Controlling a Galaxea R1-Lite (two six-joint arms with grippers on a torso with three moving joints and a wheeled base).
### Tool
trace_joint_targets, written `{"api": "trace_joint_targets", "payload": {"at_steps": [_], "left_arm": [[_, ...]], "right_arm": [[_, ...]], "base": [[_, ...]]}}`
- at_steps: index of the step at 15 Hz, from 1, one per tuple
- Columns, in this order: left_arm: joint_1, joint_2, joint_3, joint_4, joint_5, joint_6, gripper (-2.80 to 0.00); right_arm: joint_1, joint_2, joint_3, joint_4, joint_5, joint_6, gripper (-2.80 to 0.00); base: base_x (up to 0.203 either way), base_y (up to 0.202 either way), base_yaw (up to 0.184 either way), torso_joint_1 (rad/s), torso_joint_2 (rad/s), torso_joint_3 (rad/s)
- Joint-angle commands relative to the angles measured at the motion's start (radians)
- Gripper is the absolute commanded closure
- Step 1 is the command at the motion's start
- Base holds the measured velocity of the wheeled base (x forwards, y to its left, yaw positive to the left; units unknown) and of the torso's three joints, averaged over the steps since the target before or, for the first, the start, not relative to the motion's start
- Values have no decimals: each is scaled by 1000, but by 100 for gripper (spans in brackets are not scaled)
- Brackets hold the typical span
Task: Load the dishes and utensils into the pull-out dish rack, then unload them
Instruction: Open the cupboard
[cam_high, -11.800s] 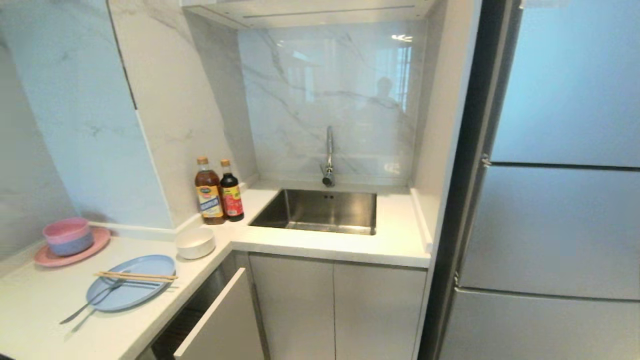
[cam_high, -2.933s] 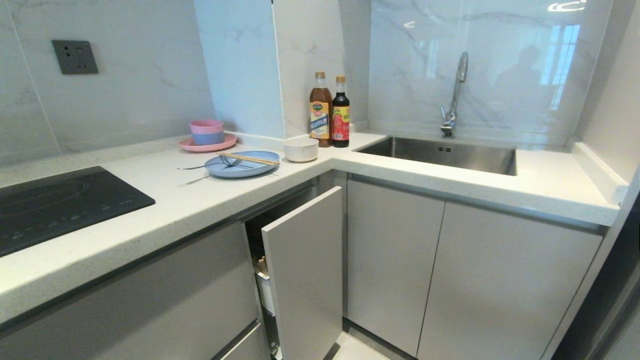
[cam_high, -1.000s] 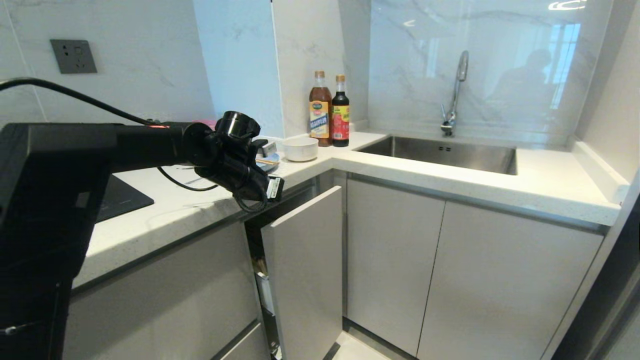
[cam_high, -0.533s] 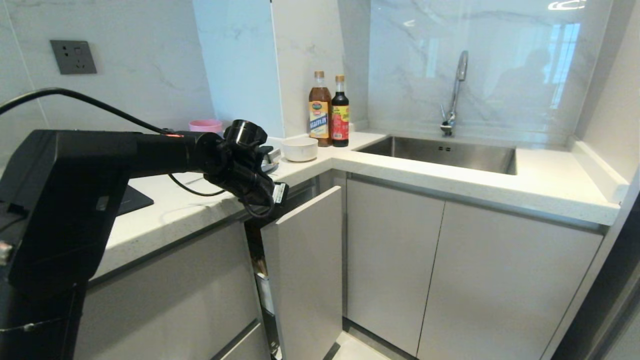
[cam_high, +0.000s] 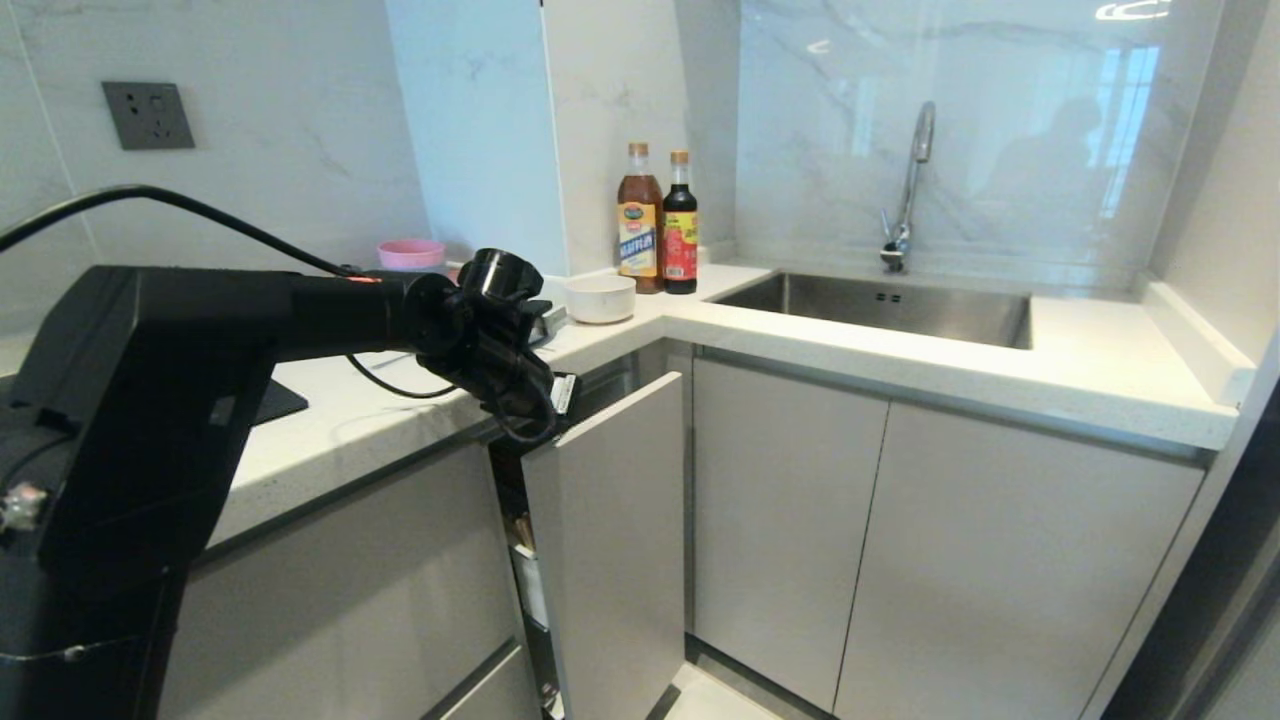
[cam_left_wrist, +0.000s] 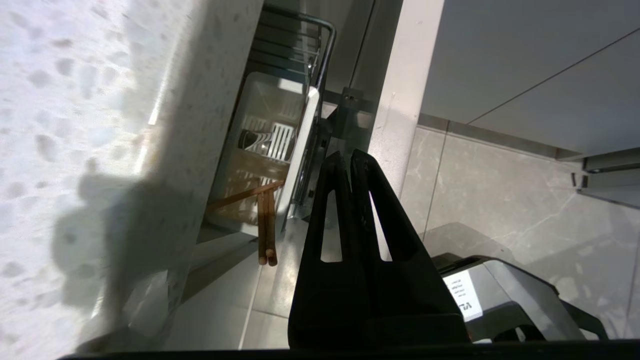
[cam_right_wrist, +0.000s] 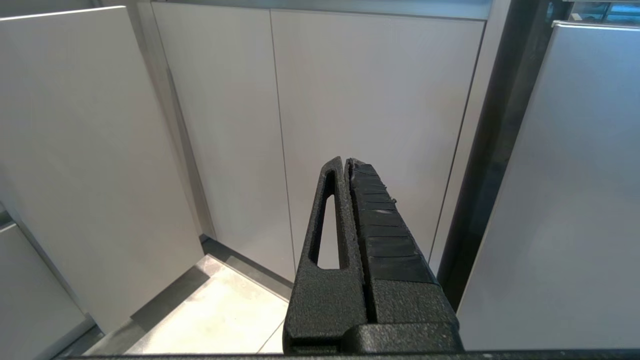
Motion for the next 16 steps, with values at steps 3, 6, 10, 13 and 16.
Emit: {"api": "trace_joint_targets", "payload": {"at_steps": [3, 6, 10, 13, 16], "left_arm": [[-5, 18, 0, 4, 20, -2, 0], [-10, 24, 0, 4, 30, -3, 0], [-30, 28, 0, 4, 32, -22, 0], [-46, 24, 0, 5, 33, -26, 0], [-68, 20, 0, 4, 33, -45, 0]], "right_arm": [[0, 0, 2, 0, 0, 0, 0], [0, 0, 2, 0, 0, 0, 0], [0, 0, 2, 0, 0, 0, 0], [0, 0, 2, 0, 0, 0, 0], [0, 0, 2, 0, 1, 0, 0]], "base": [[0, 0, 0, 0, 0, 0], [0, 0, 0, 0, 0, 0], [0, 0, 0, 0, 0, 0], [0, 0, 0, 0, 0, 0], [0, 0, 0, 0, 0, 0]]}}
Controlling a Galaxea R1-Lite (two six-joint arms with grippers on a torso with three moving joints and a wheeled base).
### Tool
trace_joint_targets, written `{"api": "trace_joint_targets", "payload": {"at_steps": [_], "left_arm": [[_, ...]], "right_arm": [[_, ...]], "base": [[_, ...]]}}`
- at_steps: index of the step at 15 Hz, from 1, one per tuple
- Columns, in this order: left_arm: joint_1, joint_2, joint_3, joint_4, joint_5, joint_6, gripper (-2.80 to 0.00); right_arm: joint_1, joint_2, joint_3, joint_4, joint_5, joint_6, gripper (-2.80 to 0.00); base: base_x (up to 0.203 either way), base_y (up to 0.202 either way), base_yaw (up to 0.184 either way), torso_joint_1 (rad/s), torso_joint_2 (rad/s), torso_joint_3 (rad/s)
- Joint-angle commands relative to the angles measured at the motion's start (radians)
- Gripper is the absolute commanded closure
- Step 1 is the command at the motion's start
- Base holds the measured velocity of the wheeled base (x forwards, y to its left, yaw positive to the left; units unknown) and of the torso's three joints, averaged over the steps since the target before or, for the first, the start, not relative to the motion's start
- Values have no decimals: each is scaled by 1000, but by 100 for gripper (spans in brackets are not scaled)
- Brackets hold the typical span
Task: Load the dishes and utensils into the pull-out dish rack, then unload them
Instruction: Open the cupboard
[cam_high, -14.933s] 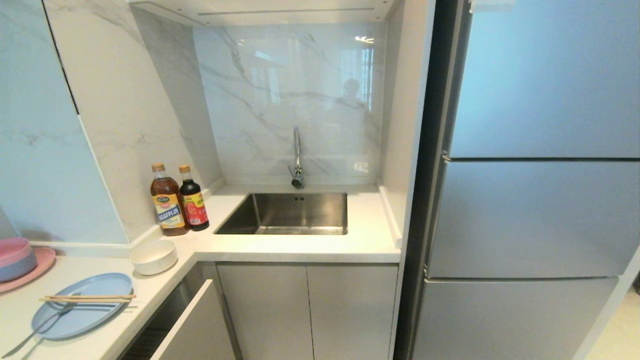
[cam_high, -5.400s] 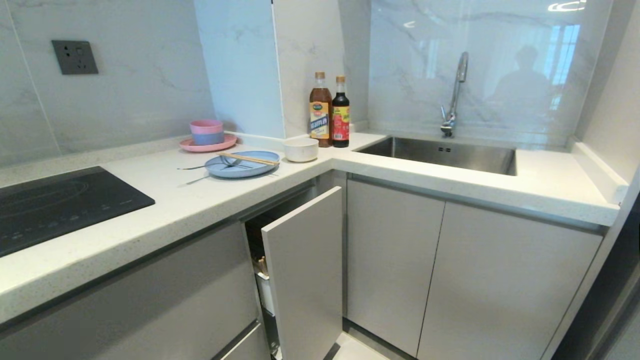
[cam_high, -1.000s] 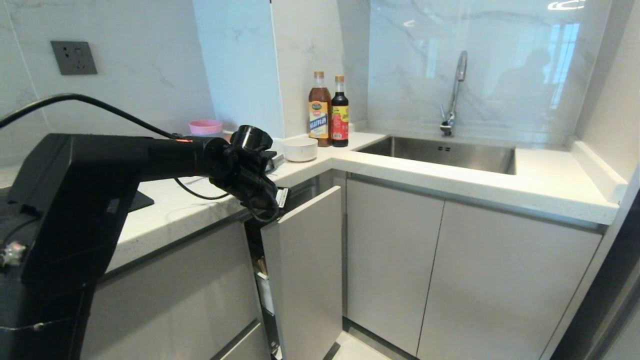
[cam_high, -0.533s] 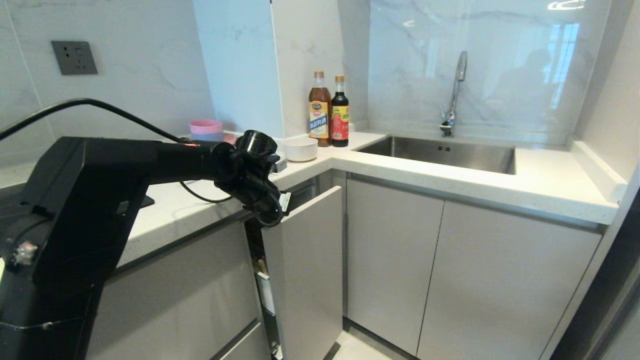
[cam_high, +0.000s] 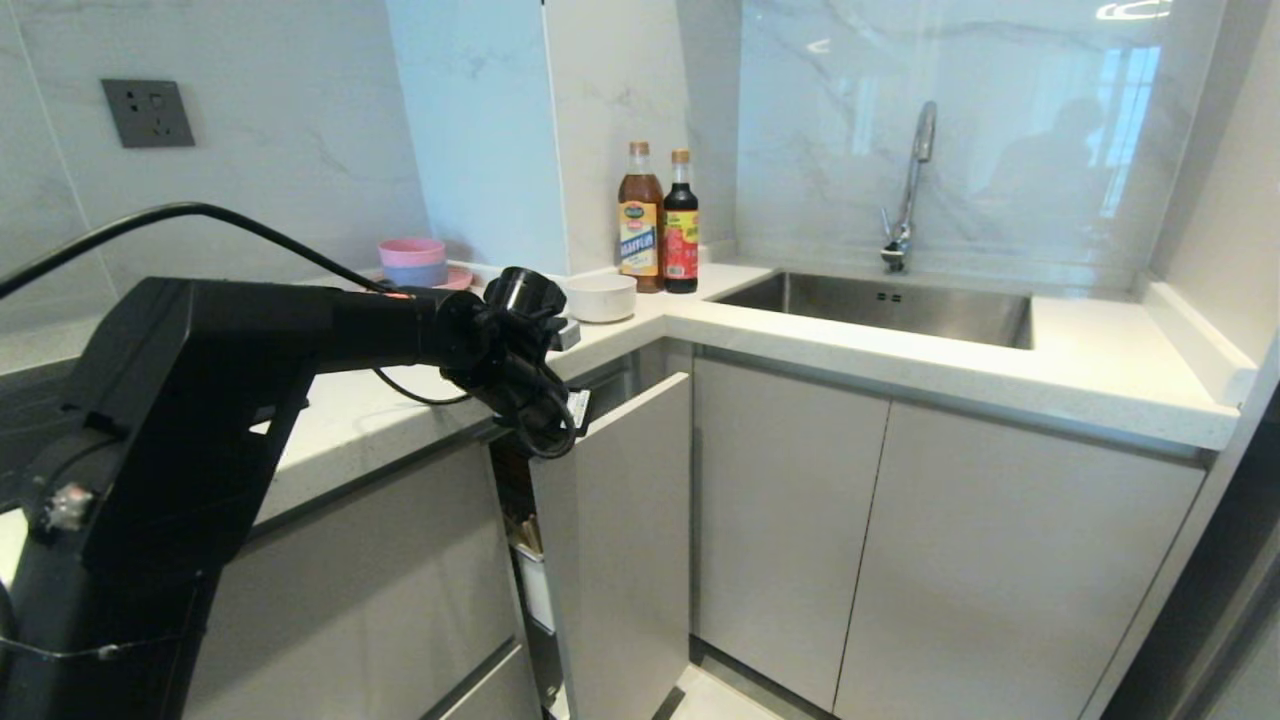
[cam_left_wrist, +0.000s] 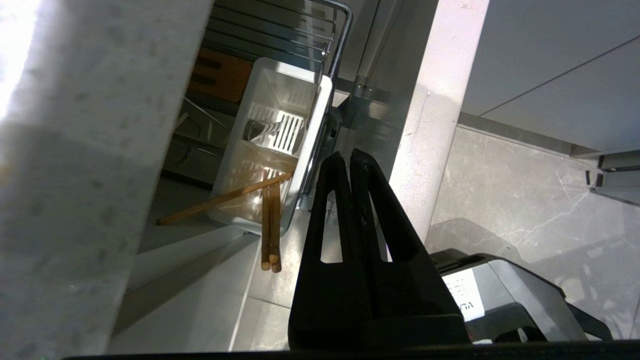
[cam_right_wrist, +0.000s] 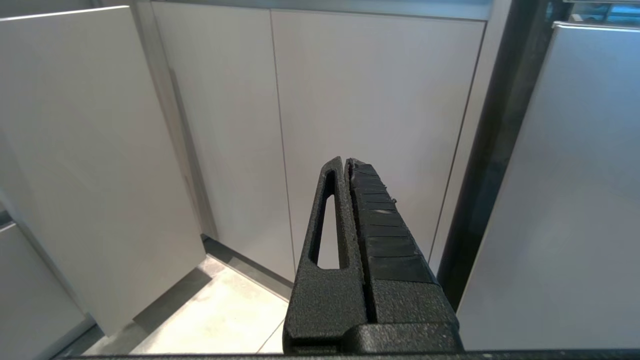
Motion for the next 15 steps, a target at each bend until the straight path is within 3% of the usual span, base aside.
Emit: {"api": "trace_joint_targets", "payload": {"at_steps": [1, 15], "left_arm": [[-17, -12, 0, 4, -2, -2, 0], [-96, -1, 0, 2, 22, -9, 0]], "right_arm": [[0, 0, 2, 0, 0, 0, 0], [0, 0, 2, 0, 0, 0, 0]], "base": [[0, 0, 0, 0, 0, 0], [0, 0, 0, 0, 0, 0]]}}
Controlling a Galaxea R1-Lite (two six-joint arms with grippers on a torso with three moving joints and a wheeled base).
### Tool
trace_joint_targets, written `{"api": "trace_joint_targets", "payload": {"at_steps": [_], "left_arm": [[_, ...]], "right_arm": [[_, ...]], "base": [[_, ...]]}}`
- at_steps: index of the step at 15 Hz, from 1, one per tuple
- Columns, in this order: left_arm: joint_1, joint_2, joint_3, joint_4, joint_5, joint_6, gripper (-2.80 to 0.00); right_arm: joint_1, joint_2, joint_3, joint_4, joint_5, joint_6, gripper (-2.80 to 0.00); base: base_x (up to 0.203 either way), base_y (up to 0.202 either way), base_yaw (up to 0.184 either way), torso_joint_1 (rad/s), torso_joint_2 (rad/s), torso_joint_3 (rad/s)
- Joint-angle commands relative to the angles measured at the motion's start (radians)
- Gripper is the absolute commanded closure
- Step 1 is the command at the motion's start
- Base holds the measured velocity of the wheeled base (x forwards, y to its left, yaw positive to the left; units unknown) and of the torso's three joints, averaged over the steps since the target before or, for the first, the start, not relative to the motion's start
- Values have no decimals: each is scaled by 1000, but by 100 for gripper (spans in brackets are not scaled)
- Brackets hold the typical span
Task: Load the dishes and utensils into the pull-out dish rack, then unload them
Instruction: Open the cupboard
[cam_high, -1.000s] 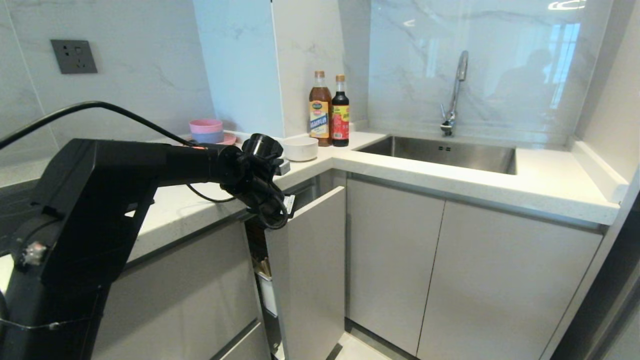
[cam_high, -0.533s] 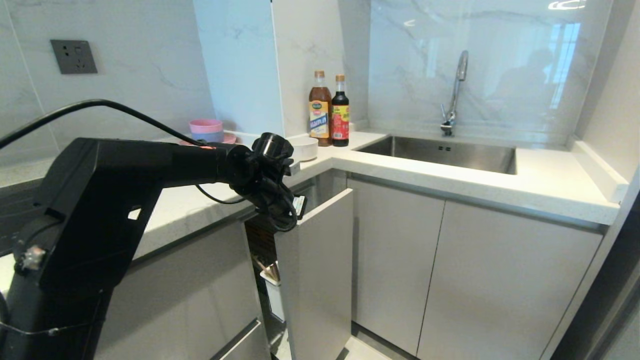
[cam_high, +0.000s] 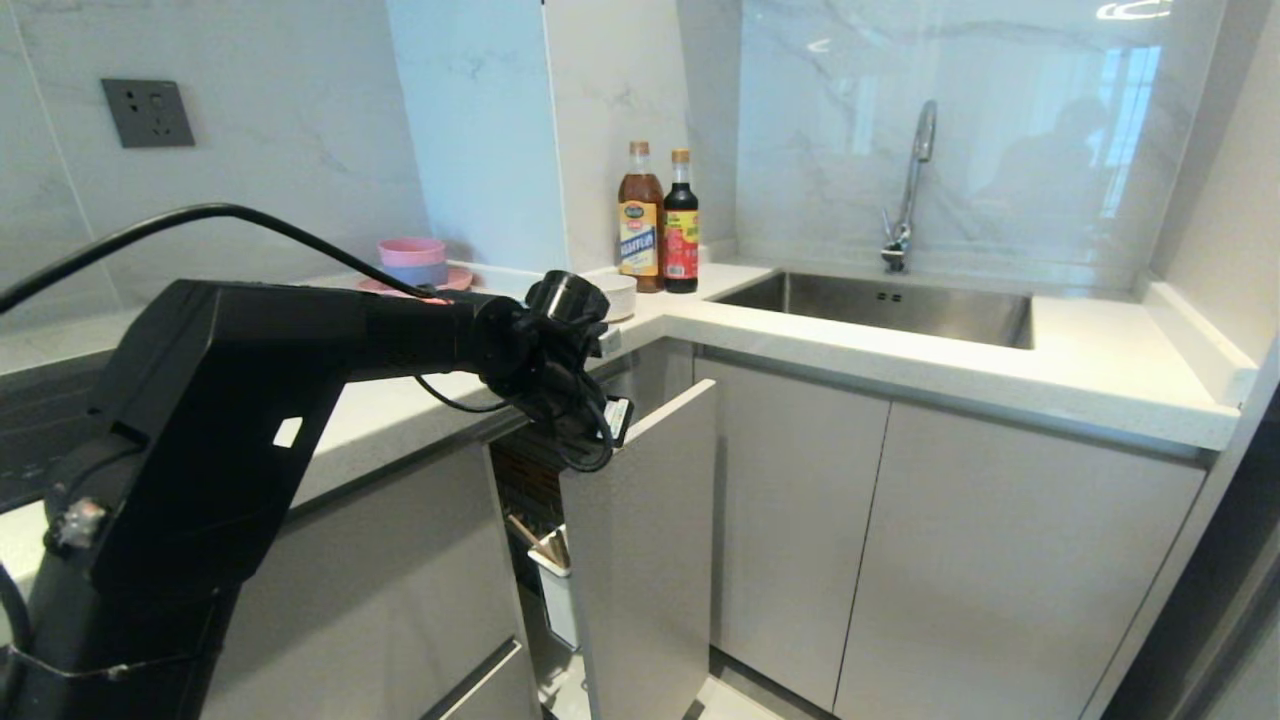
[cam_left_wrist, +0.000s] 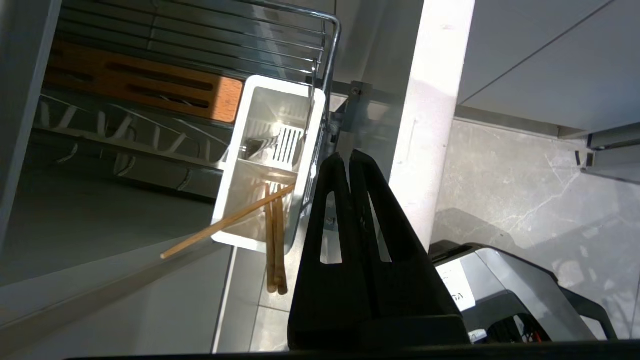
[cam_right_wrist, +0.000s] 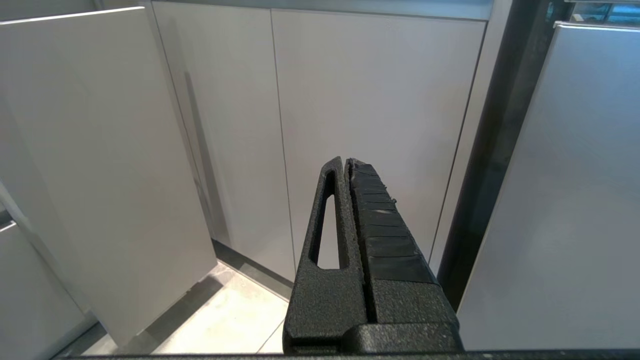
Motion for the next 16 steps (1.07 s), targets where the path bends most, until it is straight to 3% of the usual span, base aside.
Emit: {"api": "trace_joint_targets", "payload": {"at_steps": [1, 16], "left_arm": [[-12, 3, 0, 3, -1, 0, 0], [-107, 15, 0, -20, 1, -14, 0]], "right_arm": [[0, 0, 2, 0, 0, 0, 0], [0, 0, 2, 0, 0, 0, 0]], "base": [[0, 0, 0, 0, 0, 0], [0, 0, 0, 0, 0, 0]]}}
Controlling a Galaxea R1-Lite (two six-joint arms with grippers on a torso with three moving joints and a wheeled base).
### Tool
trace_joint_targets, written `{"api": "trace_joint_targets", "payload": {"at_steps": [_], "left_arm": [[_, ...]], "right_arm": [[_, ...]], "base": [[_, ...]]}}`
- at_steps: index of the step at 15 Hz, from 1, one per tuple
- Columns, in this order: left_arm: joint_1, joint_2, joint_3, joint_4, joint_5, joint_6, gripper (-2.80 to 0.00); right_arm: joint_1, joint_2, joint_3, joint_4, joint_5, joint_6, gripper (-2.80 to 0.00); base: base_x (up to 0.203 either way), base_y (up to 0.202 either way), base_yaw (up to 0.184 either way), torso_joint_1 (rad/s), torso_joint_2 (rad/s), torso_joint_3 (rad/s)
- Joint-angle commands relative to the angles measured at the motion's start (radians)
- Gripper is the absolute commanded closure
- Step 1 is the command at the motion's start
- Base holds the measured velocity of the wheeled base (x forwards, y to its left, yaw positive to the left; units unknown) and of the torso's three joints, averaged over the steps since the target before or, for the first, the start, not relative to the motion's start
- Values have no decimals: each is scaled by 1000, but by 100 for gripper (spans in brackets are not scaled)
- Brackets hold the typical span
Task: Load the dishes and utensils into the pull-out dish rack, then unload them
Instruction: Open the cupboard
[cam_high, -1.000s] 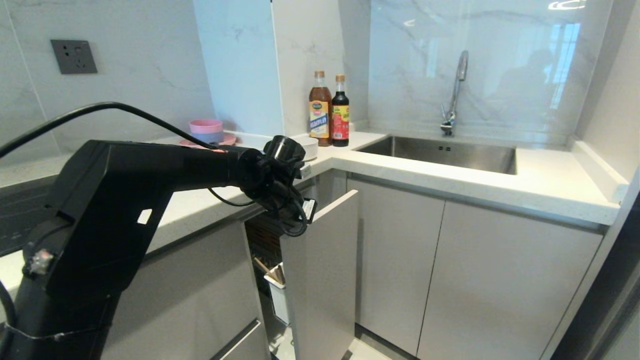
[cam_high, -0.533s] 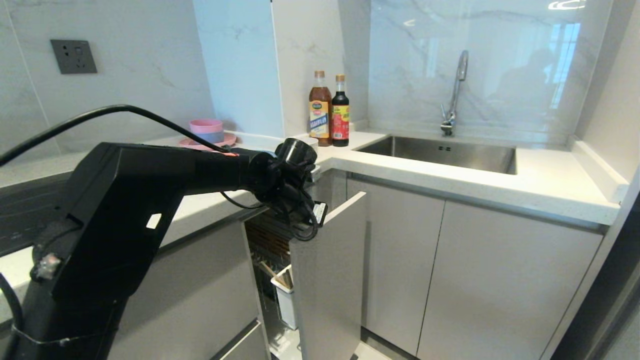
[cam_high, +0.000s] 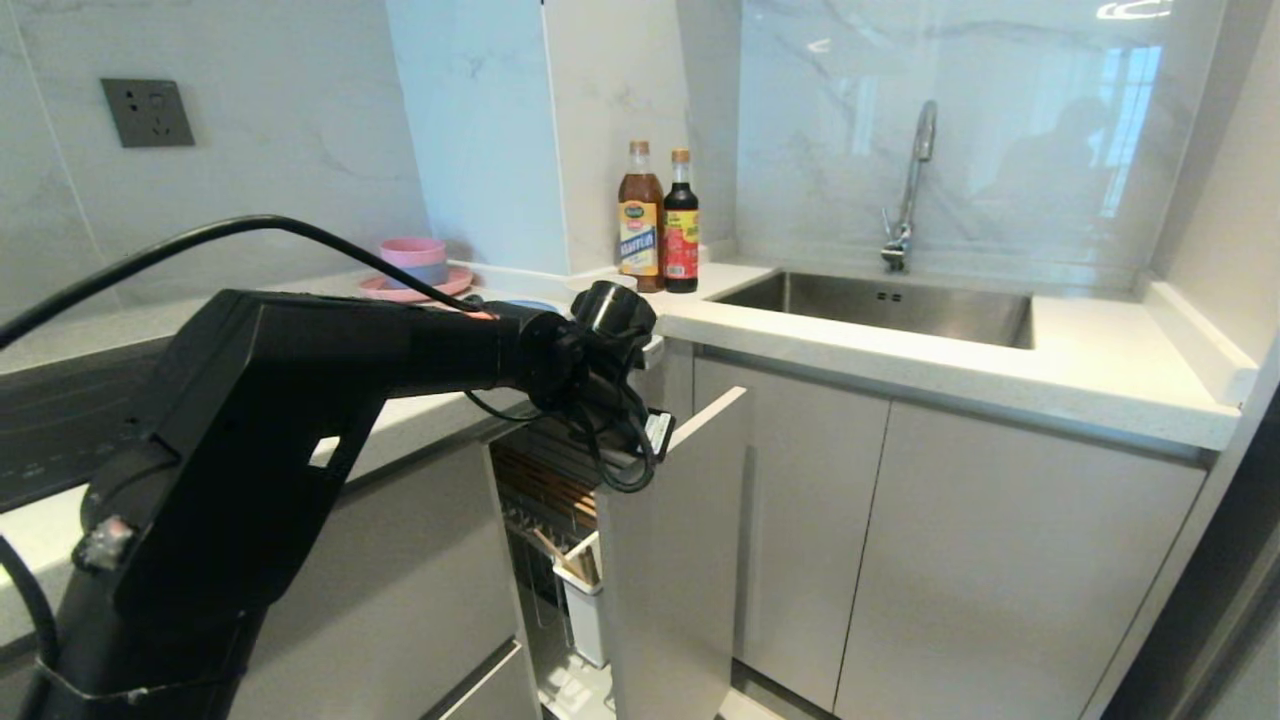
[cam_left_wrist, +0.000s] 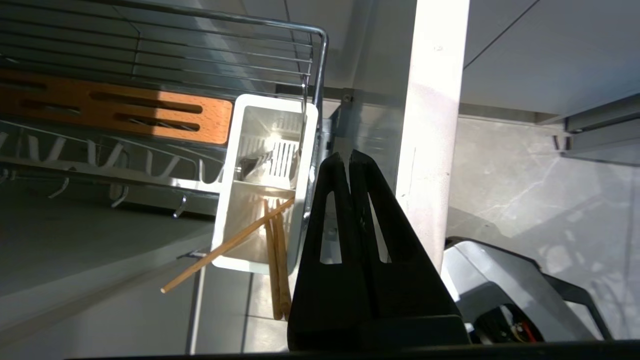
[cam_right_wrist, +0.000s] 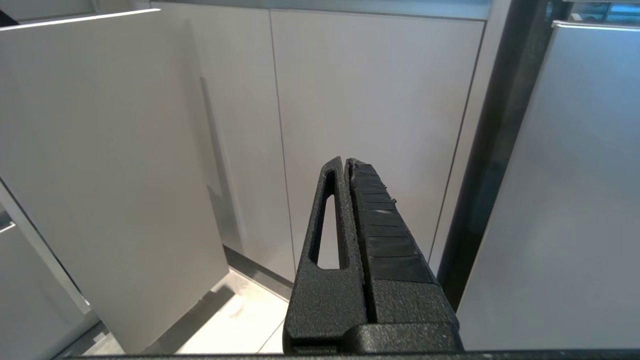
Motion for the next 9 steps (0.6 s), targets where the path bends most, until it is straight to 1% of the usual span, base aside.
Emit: {"api": "trace_joint_targets", "payload": {"at_steps": [1, 9], "left_arm": [[-15, 2, 0, 3, -1, 0, 0], [-91, 15, -2, -18, -1, 1, 0]], "right_arm": [[0, 0, 2, 0, 0, 0, 0], [0, 0, 2, 0, 0, 0, 0]], "base": [[0, 0, 0, 0, 0, 0], [0, 0, 0, 0, 0, 0]]}}
